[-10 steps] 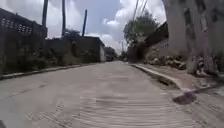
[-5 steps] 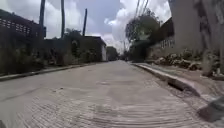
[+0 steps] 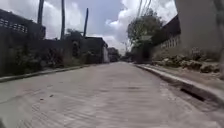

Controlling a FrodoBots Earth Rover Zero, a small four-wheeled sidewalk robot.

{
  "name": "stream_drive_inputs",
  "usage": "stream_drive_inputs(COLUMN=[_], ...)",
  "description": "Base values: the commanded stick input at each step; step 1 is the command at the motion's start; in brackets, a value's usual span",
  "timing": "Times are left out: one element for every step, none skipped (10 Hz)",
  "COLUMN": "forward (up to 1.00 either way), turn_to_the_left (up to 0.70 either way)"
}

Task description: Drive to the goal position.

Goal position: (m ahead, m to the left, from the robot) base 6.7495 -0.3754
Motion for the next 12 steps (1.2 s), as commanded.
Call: stream_drive_inputs(forward=[1.00,1.00,1.00,1.00,1.00,1.00,1.00,1.00,1.00,1.00,1.00,1.00], turn_to_the_left=[0.00,0.00,0.00,0.00,0.00,0.00,0.00,0.00,0.00,-0.03,-0.25,-0.38])
